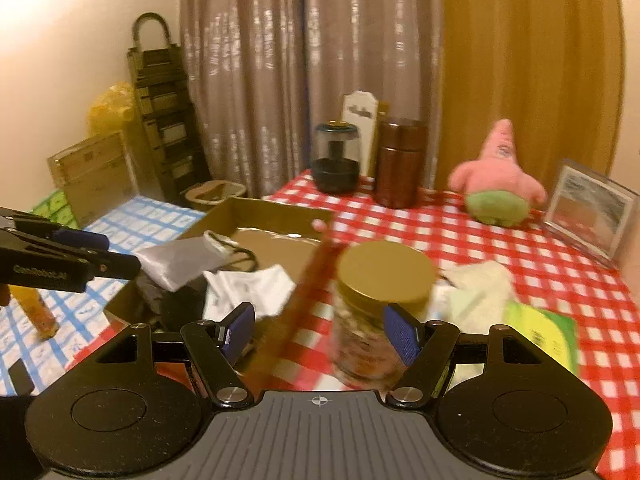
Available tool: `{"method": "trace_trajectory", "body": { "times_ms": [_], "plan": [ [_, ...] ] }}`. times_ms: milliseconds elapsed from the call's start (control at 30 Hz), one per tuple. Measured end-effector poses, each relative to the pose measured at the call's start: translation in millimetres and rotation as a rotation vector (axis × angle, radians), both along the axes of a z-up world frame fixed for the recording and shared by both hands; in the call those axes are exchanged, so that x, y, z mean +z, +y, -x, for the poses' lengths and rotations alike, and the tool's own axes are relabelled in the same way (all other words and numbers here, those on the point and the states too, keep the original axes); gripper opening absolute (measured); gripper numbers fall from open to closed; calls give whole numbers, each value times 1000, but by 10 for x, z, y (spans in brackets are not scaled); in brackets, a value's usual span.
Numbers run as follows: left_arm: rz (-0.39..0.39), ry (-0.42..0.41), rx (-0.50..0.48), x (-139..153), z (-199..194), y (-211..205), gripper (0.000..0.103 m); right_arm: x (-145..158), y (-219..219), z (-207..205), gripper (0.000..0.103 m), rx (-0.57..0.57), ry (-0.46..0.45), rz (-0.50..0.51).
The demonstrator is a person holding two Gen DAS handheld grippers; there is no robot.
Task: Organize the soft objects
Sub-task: 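Open the left tool to drop the mesh bag while the right tool withdraws, then move both tools toward the green towel and blue face mask by the tissue box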
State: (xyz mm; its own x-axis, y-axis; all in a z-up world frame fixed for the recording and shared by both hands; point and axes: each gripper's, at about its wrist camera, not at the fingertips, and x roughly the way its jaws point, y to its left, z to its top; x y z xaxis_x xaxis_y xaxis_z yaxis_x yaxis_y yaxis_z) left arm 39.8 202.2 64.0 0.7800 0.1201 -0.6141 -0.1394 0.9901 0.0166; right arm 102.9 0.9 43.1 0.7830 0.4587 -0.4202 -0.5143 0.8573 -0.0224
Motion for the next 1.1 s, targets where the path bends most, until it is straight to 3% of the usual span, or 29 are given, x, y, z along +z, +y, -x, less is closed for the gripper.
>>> {"method": "trace_trajectory", "body": {
  "times_ms": [467, 733, 1100],
  "plan": [
    [70, -15, -98, 80, -34, -797, 58, 96, -860, 313, 71, -182, 35, -43],
    [90, -7, -158, -15, -96, -1163, 66, 28, -1197, 367, 71, -238, 55, -49],
    [88, 24, -214, -280, -256, -1475, 68, -105, -1389, 308, 71, -270, 86, -43]
  ]
}}
